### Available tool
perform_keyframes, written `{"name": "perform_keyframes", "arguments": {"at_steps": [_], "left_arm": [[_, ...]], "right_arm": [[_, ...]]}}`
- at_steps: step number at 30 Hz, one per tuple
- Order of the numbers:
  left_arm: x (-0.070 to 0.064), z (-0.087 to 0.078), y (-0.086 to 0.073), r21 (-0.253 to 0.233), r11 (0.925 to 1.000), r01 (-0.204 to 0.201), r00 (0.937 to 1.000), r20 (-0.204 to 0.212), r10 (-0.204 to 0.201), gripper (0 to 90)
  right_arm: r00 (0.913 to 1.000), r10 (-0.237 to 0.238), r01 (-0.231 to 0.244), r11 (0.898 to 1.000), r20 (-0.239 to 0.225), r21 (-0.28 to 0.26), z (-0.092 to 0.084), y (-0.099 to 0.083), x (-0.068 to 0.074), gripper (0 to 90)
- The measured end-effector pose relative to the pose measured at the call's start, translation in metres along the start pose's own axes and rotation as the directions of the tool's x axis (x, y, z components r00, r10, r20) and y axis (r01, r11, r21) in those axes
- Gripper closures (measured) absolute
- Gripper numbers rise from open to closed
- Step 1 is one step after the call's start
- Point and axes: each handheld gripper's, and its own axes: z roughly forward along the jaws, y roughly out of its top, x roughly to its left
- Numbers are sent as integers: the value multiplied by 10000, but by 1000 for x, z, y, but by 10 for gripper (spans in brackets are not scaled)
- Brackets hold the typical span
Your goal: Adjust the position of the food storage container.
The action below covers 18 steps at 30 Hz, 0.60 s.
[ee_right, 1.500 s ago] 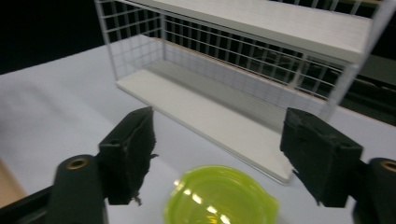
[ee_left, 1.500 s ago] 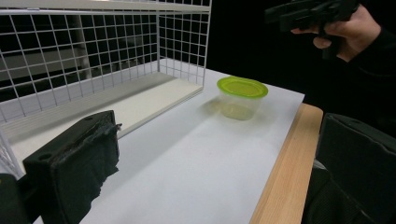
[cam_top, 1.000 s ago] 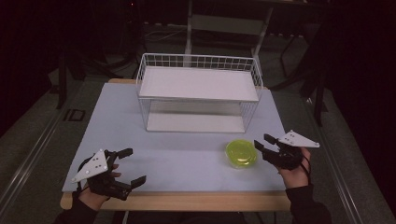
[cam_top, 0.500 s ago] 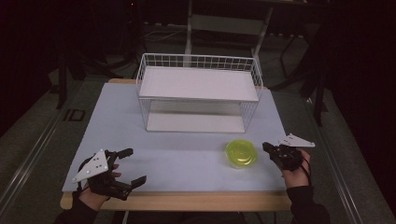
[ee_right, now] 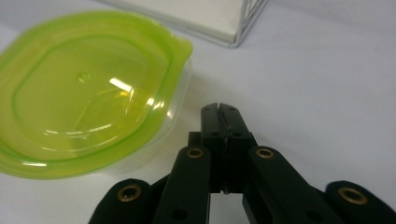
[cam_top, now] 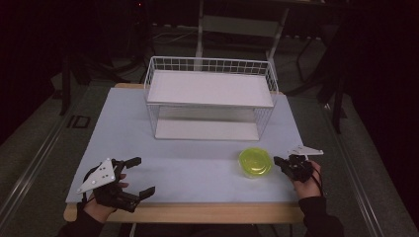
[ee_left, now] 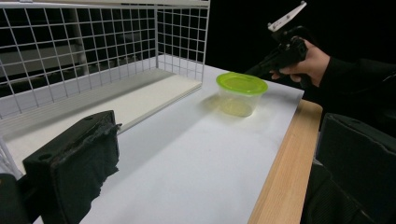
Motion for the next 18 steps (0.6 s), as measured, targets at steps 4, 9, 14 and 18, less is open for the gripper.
{"name": "perform_keyframes", "arguments": {"at_steps": [4,9,14,18], "left_arm": [[0,0,0,21,10000,-42,10000,12,42,2],[0,0,0,32,10000,-53,10000,23,52,2],[0,0,0,58,10000,-80,10000,28,80,2],[0,1,0,54,10000,-61,10000,29,61,2]], "right_arm": [[9996,54,-42,9990,-266,435,11,-4,4,900],[9983,107,-68,9975,-566,701,18,-7,7,900],[9942,325,-251,9970,-1029,731,22,-7,10,900],[9896,327,-216,9966,-1399,800,25,-8,15,900]]}}
